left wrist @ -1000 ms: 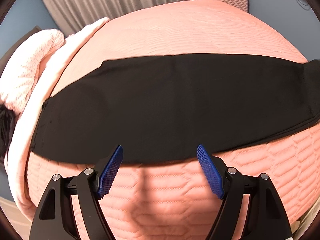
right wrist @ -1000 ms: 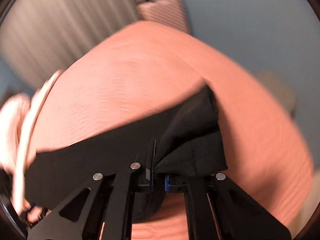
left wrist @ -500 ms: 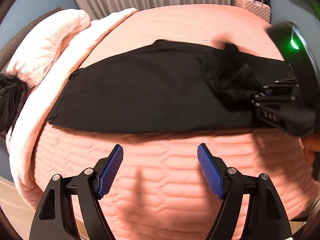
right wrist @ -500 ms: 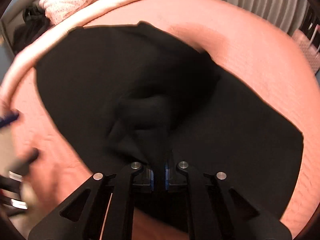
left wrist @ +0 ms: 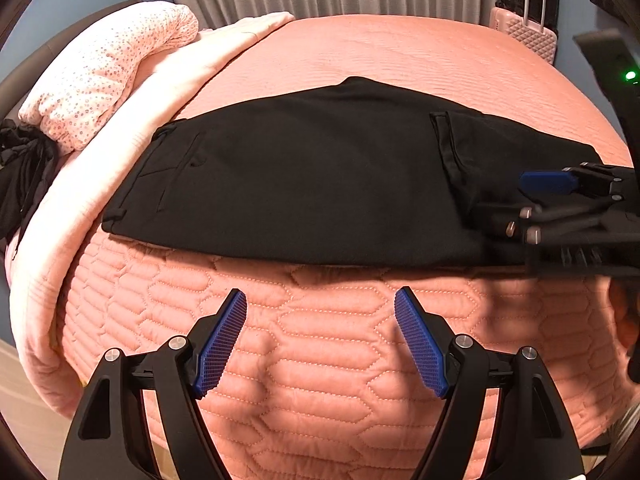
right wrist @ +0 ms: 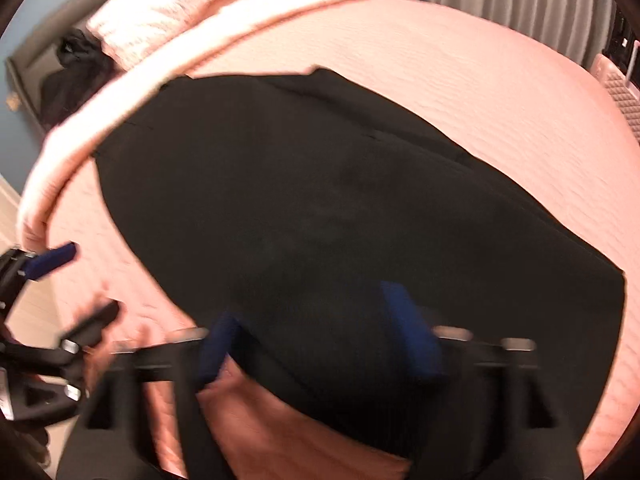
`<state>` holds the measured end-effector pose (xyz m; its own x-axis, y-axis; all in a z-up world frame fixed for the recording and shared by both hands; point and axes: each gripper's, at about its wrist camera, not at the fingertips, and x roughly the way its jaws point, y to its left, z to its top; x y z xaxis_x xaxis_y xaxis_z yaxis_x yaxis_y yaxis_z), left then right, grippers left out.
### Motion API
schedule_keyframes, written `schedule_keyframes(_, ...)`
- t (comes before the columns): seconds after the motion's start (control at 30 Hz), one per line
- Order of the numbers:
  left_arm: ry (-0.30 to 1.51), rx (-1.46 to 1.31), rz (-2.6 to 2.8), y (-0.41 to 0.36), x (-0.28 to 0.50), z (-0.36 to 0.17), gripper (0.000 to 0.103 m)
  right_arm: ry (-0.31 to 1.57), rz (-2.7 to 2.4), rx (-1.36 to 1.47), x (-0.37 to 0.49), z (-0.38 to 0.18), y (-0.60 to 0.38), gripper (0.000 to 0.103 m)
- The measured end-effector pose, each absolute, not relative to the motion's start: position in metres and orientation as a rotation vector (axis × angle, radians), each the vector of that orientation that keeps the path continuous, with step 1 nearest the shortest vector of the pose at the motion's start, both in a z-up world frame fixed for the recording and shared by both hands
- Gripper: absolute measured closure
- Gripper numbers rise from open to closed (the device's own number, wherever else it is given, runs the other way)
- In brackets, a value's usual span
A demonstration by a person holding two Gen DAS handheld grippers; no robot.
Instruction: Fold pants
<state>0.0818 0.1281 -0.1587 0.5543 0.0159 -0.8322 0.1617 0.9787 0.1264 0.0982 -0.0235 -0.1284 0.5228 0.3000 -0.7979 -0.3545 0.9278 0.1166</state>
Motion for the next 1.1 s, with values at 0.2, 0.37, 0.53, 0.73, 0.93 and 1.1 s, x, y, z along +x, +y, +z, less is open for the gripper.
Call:
schedule_keyframes(0.2,0.982,0.182,-0.069,0.138,0.084,-0.158,0.029,0.843,0.345,-0.015,0.084,-0.095,-0.04,0.015)
schedule_keyframes(0.37,0.993,0.185,-0.062,0.143,0.087,-0.163,0.029,0.905,0.32,-0.125,0.152,-0.088,-0.065,0.016)
schedule_keyframes(0.53,0.996,0.18,-0.072,0.136,0.087,-0.163,0.029,1.052,0.408,-0.311,0.222,-0.123,-0.054,0.026)
schedule_keyframes(0.73,1.006,0.202,-0.077,0.133,0.094,-0.169,0.029,1.057,0.415,-0.235,0.245,-0.114,-0.054,0.09)
schedule_keyframes(0.93,1.015,0.191,-0.088,0.124,0.105,-0.172,0.029,1.0,0.348,-0.243,0.253,-0.126,-0.039,0.078)
schedule_keyframes(1.1,1.019,0.13,-0.094,0.138,0.107,-0.171,0.029,0.883,0.37,0.013,0.181,-0.088,-0.082,0.078)
